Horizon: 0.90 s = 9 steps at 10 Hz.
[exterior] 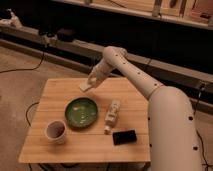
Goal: Place the white sponge in the ceramic bowl
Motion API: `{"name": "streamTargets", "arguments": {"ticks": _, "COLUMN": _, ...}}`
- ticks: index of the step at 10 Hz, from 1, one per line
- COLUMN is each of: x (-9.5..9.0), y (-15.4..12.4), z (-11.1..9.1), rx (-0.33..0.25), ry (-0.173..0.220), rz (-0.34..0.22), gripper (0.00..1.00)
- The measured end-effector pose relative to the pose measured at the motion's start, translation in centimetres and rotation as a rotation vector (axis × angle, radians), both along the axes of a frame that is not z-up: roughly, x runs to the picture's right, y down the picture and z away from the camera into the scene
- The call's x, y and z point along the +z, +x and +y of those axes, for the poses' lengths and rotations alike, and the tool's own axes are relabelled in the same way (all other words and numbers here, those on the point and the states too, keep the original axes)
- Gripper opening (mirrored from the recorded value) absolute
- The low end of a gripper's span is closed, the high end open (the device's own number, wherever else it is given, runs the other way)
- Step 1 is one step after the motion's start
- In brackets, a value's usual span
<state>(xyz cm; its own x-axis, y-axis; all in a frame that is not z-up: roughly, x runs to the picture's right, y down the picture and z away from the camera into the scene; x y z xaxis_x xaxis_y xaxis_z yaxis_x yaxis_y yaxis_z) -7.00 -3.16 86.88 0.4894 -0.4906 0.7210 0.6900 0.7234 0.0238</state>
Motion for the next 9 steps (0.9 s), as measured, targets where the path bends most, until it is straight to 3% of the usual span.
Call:
{"name": "streamTargets", "arguments": {"ticks": 2, "x": -3.5, "y": -1.5, "z": 3.0, "rx": -0.091, "ry": -0.043, "rz": -0.076, "gripper": 0.11}}
{"name": "streamTargets", "arguments": {"ticks": 5, "x": -7.8, "y": -4.5, "z": 6.8, "rx": -0.253, "ry": -0.066, "rz": -0.239, "gripper": 0.43}}
{"name": "streamTargets", "arguments": {"ticks": 7, "x": -7.8, "y": -4.7, "z": 7.4, "rx": -0.305, "ry": -0.066, "rz": -0.257, "gripper": 0.62}}
{"name": "streamTargets", "arguments": {"ticks": 9, "x": -6.2, "y": -3.6, "z": 7.2, "rx": -0.305, "ry": -0.086, "rz": -0.194, "gripper": 0.78}}
